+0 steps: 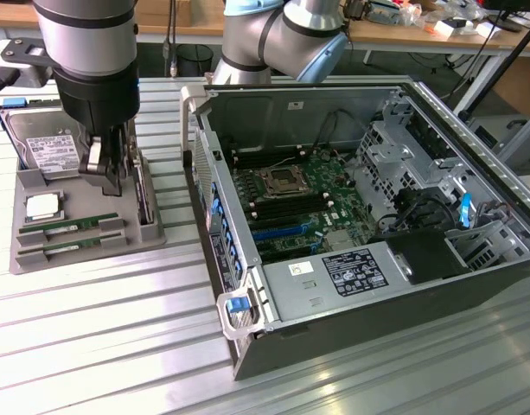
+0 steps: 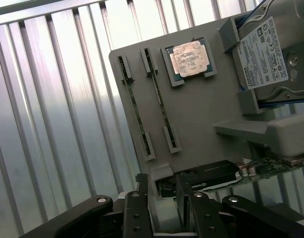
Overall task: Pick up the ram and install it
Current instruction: 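Pick up the ram and move it above insertion slot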
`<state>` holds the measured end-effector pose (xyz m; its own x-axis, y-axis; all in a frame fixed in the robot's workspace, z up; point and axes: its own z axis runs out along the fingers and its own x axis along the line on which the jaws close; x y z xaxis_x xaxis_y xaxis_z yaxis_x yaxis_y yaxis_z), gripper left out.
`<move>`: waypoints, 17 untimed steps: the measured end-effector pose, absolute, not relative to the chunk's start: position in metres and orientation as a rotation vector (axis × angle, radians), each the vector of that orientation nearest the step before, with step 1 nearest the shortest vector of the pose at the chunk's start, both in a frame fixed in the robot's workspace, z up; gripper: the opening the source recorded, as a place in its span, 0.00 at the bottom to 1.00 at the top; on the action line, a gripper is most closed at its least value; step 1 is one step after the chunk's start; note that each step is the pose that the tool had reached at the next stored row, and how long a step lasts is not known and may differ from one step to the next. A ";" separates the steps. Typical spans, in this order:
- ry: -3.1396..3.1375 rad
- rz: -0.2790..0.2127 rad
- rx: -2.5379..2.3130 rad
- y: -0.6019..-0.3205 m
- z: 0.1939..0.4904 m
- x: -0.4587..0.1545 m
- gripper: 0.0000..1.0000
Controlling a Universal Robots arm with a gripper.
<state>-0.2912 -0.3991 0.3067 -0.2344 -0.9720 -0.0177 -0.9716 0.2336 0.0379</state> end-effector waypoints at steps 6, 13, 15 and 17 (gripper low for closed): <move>-2.460 -0.064 1.938 -0.399 0.304 -0.291 0.36; -2.460 -0.064 1.938 -0.399 0.300 -0.291 0.36; -2.460 -0.064 1.938 -0.399 0.299 -0.291 0.36; -2.460 -0.064 1.938 -0.399 0.298 -0.291 0.36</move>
<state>-0.2912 -0.3993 0.2979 -0.2344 -0.9720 -0.0177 -0.9716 0.2336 0.0378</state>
